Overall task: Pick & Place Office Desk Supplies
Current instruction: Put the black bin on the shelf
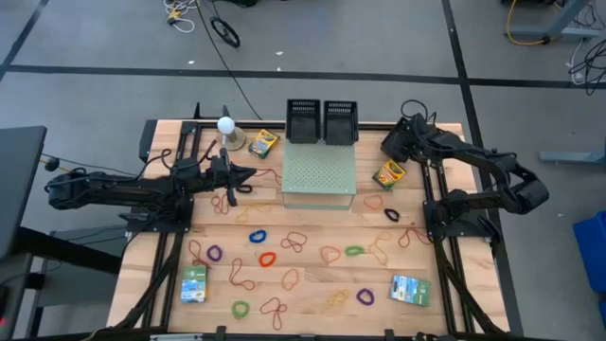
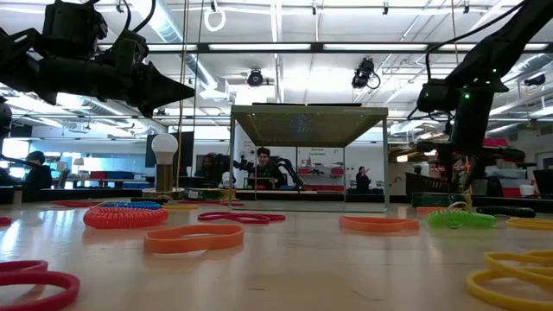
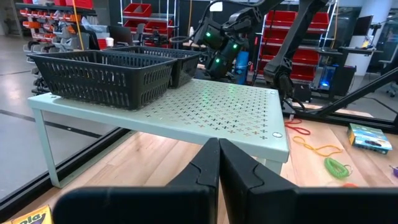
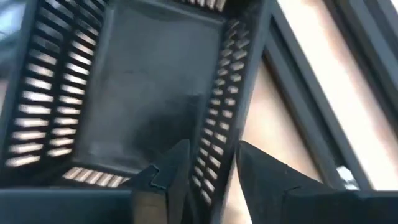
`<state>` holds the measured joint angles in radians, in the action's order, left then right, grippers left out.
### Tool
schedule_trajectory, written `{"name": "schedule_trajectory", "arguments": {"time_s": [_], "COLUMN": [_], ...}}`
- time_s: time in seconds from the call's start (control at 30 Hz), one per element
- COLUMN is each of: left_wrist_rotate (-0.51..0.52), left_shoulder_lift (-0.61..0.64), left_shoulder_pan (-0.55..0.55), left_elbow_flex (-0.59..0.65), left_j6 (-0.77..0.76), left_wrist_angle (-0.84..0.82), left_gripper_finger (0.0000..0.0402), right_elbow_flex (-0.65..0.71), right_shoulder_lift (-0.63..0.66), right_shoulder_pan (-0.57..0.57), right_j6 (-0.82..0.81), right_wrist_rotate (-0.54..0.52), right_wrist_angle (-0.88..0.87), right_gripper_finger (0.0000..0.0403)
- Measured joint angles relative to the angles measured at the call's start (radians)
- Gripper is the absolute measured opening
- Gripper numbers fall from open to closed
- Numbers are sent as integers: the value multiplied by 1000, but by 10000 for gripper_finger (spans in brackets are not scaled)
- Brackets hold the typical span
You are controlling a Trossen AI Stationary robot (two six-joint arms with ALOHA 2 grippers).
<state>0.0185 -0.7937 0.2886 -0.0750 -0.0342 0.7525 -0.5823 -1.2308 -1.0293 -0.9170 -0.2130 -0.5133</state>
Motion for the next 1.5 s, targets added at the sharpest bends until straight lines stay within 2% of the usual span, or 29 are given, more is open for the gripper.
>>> {"name": "schedule_trajectory", "arguments": {"time_s": [0.43,0.63,0.77,0.93,1.13,1.27,1.4,1.5], "left_wrist_rotate": [0,0,0,0,0,0,0,0], "left_shoulder_lift": [0,0,0,0,0,0,0,0], "left_shoulder_pan": [0,0,0,0,0,0,0,0], "left_elbow_flex": [0,0,0,0,0,0,0,0], "left_j6": [0,0,0,0,0,0,0,0], "left_wrist_angle": [0,0,0,0,0,0,0,0], "left_gripper_finger": [9,9,9,9,9,9,9,9], "right_elbow_flex": [0,0,0,-38,-198,-342,-471,-531], "right_shoulder_lift": [0,6,73,232,406,451,452,434], "right_shoulder_pan": [68,117,142,185,313,427,569,698], "right_j6": [192,238,223,230,226,237,335,426], "right_wrist_rotate": [-191,-243,-264,-304,-434,-489,-489,-445], "right_wrist_angle": [39,42,10,-38,-227,-292,-298,-300], "right_gripper_finger": [33,22,23,14,14,13,13,14]}}
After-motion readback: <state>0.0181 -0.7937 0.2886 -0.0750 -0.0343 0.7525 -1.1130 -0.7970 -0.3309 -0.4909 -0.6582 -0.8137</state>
